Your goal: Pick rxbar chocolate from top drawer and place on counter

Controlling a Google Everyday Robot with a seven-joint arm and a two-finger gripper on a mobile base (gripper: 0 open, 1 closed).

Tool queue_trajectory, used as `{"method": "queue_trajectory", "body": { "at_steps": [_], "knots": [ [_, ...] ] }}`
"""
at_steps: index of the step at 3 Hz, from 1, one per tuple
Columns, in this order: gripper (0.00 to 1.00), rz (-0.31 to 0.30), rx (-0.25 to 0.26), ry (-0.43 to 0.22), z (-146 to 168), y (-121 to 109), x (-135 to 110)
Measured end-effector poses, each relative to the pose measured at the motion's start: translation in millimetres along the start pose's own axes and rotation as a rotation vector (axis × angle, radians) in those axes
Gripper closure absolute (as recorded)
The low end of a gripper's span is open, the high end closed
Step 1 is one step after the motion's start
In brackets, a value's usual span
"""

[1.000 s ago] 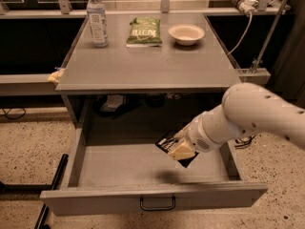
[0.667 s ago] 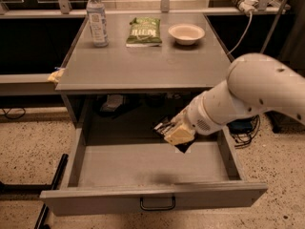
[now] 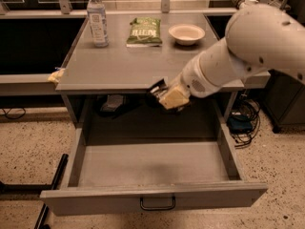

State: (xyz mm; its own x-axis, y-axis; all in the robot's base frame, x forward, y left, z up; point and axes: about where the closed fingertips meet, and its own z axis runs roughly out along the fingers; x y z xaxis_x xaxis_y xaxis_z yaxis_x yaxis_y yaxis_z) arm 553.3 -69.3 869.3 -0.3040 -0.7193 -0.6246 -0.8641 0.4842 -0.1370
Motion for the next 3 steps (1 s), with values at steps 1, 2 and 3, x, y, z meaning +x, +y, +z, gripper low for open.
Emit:
{"method": "queue_trajectory", "body": {
  "at_steps": [1, 2, 3],
  "knots": [
    [1.0, -0.022, 0.038, -0.022, 10.3, -29.9, -29.6],
    [1.0, -0.049, 0.046, -0.041, 35.0, -57.8, -56.2],
    [1.0, -0.06, 0.041, -0.065, 57.9, -81.4, -77.4]
  ]
}}
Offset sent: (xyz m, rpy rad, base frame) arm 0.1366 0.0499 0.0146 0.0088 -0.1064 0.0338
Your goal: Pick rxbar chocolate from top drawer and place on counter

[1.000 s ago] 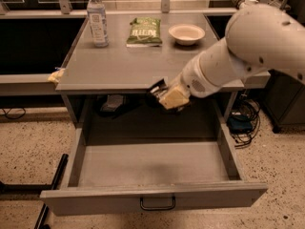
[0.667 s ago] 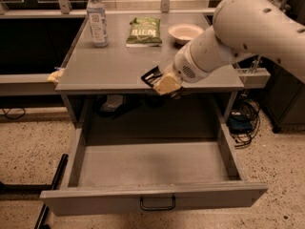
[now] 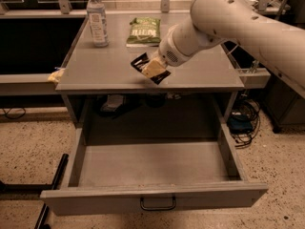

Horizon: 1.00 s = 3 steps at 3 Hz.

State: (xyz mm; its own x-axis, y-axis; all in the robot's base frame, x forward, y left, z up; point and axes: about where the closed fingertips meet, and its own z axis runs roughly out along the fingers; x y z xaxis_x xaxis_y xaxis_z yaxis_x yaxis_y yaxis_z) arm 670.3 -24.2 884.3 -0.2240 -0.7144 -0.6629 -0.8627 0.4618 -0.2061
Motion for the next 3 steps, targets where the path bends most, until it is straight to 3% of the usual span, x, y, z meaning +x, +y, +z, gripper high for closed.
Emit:
{"method": "queue_trajectory", "body": {
  "at_steps": [1, 3],
  "knots": [
    [1.0, 0.006, -0.004, -0.051, 15.9, -21.7, -13.9],
    [0.59, 0.007, -0.002, -0.058, 16.4, -24.5, -16.2]
  ]
}}
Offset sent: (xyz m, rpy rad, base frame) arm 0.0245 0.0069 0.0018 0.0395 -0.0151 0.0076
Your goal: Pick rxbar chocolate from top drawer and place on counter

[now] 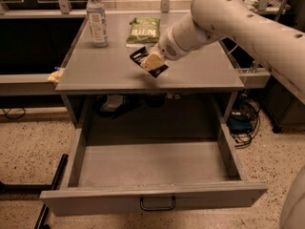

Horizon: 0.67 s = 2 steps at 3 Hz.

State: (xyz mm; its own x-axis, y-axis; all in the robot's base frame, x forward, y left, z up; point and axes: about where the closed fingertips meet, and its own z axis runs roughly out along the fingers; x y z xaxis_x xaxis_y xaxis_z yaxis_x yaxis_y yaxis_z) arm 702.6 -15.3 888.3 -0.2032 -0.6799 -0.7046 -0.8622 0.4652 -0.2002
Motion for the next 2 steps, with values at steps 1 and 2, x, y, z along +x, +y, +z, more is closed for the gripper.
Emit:
{"method": "queue_trajectory", "body": {
  "at_steps": [1, 2],
  "knots": [
    [0.34, 0.0, 0.0, 0.0, 0.1, 0.0, 0.0],
    [0.12, 0.0, 0.0, 0.0, 0.1, 0.0, 0.0]
  ]
}}
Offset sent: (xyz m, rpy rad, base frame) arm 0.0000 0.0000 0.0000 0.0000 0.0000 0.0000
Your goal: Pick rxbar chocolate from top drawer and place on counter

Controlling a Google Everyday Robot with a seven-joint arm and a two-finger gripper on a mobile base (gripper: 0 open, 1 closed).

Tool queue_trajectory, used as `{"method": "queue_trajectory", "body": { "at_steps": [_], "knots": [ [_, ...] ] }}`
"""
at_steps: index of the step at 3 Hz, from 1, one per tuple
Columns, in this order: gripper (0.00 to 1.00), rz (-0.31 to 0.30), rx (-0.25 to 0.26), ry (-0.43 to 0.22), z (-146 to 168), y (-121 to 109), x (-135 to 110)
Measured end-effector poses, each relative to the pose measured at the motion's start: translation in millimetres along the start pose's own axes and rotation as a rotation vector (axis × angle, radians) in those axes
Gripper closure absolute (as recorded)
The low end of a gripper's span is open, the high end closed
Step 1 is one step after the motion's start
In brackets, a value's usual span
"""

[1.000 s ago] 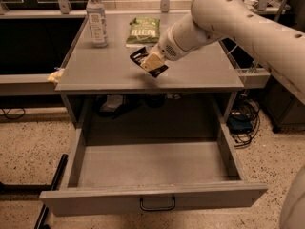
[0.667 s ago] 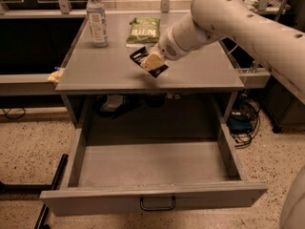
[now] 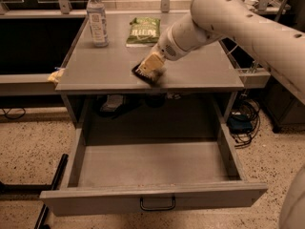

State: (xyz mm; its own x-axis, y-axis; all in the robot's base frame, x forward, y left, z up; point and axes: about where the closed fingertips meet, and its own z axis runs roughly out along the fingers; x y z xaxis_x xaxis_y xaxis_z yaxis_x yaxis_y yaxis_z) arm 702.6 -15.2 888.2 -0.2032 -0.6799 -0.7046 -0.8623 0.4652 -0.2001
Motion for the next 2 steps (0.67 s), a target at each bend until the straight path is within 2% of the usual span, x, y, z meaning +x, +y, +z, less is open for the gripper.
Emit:
{"method": "queue_trajectory", "body": {
  "at_steps": [1, 2],
  "knots": [
    [0.0, 0.0, 0.0, 0.0, 0.1, 0.0, 0.0],
    [0.0, 0.0, 0.0, 0.0, 0.1, 0.0, 0.0]
  ]
}}
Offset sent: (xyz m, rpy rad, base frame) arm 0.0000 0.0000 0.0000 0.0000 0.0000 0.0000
